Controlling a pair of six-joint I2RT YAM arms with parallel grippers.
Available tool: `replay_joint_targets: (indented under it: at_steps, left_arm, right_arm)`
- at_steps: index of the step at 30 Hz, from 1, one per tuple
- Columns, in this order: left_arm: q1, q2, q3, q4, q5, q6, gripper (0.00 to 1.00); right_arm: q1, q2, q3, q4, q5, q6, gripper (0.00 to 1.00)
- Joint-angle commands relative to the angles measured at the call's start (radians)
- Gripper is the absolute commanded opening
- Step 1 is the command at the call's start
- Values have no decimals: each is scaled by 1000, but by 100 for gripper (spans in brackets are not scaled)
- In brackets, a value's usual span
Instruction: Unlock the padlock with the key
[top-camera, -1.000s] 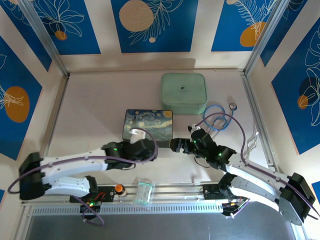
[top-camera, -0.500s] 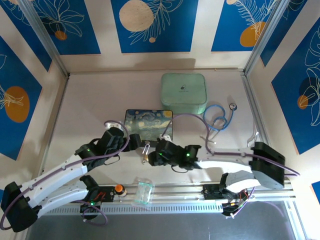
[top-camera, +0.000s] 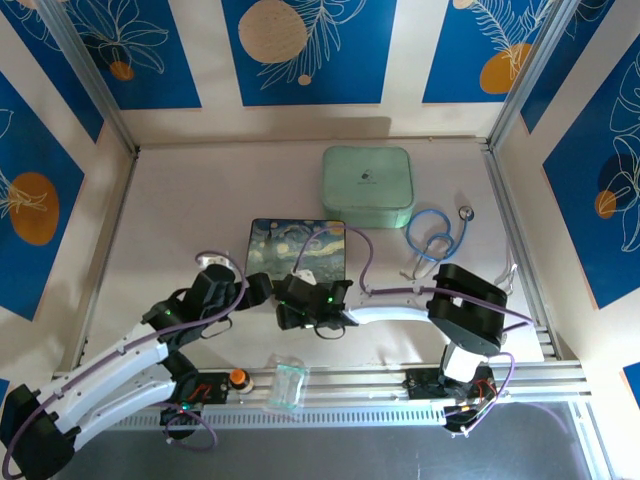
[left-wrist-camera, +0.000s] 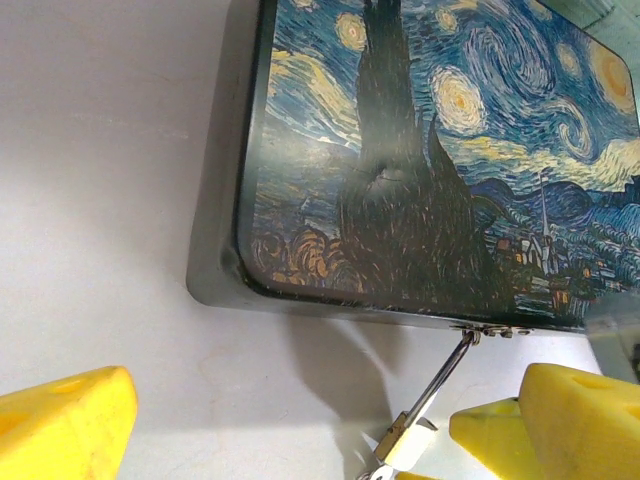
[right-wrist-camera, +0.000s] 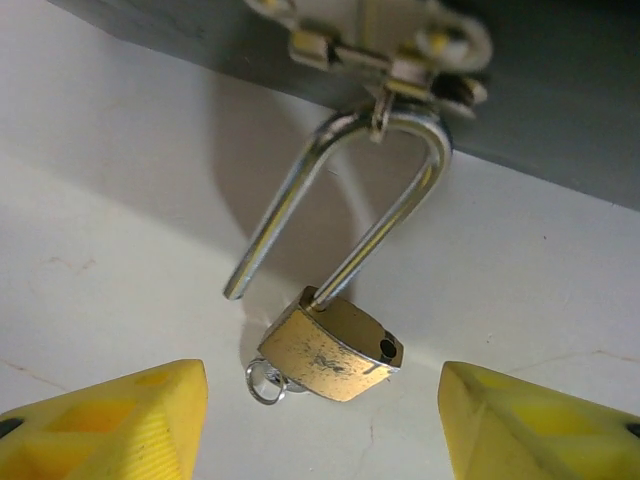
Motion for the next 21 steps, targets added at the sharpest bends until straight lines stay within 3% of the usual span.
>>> replay_joint_targets:
  at_steps: [1,17,21]
  left_arm:
    - [9,-16,-18,14,4,-14,97]
    - [9,-15,-44,30,4,-28,97]
    - [9,-15,-42,33,0,-22,97]
  right_arm:
    - [9,29,28,-35,-12,45,62]
    - [30,142,133,-186,82,92,54]
    - [21,132,102,-142,81,76,53]
